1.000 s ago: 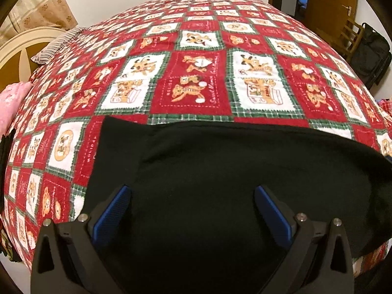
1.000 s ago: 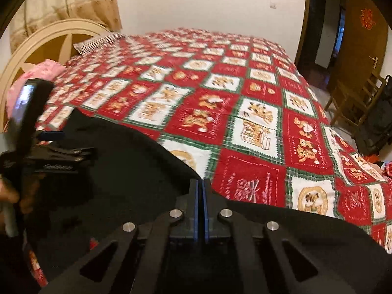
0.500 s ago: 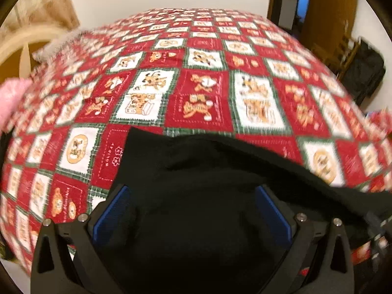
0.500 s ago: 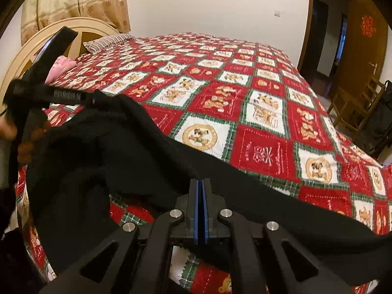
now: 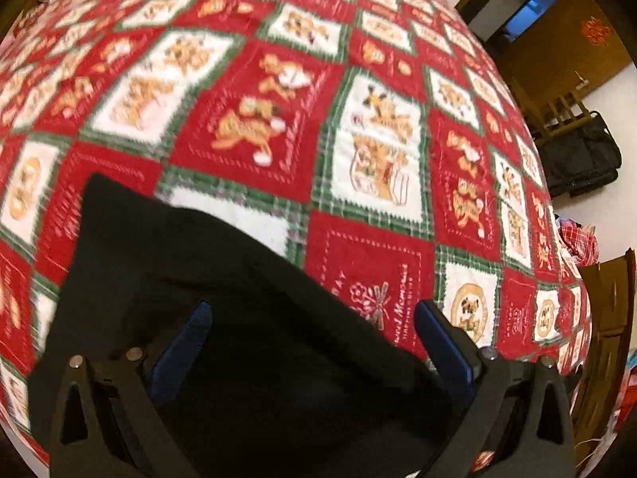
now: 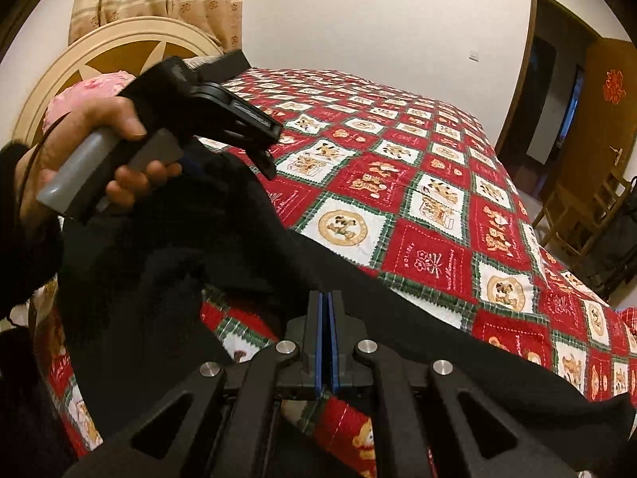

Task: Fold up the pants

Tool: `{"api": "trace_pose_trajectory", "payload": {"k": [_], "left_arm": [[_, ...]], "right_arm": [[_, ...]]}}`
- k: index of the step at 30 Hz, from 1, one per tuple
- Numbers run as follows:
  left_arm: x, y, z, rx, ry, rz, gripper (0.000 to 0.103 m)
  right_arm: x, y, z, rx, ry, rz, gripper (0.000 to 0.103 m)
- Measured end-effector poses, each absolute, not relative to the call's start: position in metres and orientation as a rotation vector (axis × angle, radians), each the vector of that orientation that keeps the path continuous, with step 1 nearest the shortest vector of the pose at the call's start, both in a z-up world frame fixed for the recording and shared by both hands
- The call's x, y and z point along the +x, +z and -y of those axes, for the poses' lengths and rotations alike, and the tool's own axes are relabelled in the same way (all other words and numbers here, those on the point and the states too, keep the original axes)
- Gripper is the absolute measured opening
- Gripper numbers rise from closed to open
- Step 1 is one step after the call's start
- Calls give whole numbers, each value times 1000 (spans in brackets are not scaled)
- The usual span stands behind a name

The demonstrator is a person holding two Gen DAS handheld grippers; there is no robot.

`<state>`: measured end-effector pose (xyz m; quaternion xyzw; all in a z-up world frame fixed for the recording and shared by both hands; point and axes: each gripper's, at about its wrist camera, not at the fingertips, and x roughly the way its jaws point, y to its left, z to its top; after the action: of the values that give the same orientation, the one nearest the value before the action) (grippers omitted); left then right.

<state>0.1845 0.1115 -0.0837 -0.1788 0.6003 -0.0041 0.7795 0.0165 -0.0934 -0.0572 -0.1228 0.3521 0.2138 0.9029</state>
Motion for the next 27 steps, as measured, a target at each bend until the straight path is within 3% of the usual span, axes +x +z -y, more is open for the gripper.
{"api": "trace_pose_trajectory", "payload": {"k": [2, 5, 8, 10, 11, 17, 24, 27], "left_arm": [[184, -86, -108, -391, 10, -1296, 99], [184, -84, -112, -376, 35, -1260, 80], [179, -81, -133, -476, 4, -1194, 51], [173, -82, -149, -608, -60, -1146, 20], [170, -81, -153, -641, -76, -1137, 17], [144, -43, -163, -597, -141, -987, 11], [133, -16, -172, -393, -75, -918, 11], [130, -12, -189, -326, -5, -913, 18]], "right_arm": [[16, -56, 96, -242, 435, -724, 3], [16, -54, 100, -220, 428, -717, 3], [13, -47, 101, -208, 427, -704, 3], [7, -41, 99, -209, 437, -688, 0], [4, -37, 98, -211, 442, -681, 0], [-14, -26, 94, -239, 440, -656, 0], [22, -25, 130, 125, 494, -764, 1], [57, -24, 123, 258, 591, -828, 3]]}}
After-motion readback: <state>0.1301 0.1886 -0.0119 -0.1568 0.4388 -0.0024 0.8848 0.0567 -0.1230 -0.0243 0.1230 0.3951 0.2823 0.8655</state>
